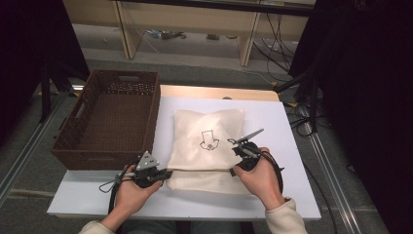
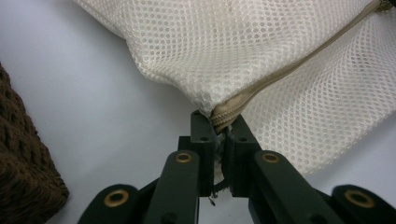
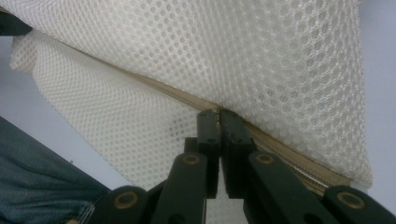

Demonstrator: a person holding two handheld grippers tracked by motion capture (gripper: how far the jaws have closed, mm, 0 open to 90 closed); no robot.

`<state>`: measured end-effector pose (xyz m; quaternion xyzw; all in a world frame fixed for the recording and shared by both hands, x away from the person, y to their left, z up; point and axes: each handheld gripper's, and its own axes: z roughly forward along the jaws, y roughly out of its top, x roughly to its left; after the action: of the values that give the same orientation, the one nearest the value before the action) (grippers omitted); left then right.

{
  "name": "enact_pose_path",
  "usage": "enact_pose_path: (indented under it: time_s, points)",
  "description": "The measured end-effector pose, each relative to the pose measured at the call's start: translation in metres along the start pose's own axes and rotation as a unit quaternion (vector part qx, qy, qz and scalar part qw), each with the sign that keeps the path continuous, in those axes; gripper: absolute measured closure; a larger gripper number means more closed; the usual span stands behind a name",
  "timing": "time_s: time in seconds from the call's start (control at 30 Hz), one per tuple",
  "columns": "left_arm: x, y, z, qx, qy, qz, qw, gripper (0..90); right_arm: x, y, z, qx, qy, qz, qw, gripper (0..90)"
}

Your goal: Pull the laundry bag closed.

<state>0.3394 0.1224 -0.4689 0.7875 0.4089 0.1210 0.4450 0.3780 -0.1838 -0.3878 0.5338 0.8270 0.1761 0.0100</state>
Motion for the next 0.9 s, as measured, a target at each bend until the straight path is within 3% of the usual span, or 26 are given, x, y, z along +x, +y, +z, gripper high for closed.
enact_pose_path:
  time_s: [0.23,0.53,0.7,0.9]
  points:
    - [0.0005,0.0001,-0.0005,0.003,0.000,0.003,1.0000,83.4,-0.0026,-0.0004,-0.0004,-0.001,-0.001,-0.004,1.0000,88.6]
    - [0.0000,-0.0002,0.0001,0.001,-0.001,-0.003,1.0000,83.4,-0.0010,-0.0005,-0.0008,0.008,-0.003,0.012,0.9999,88.6]
    - [0.0000,0.0001,0.0000,-0.001,0.000,0.001,1.0000,83.5,-0.0029,-0.0007,-0.0009,0.006,-0.004,0.002,1.0000,88.6]
    - [0.0002,-0.0001,0.0001,0.000,-0.001,-0.002,1.0000,83.5,-0.0029,-0.0009,-0.0018,0.010,-0.004,0.012,0.9999,88.6]
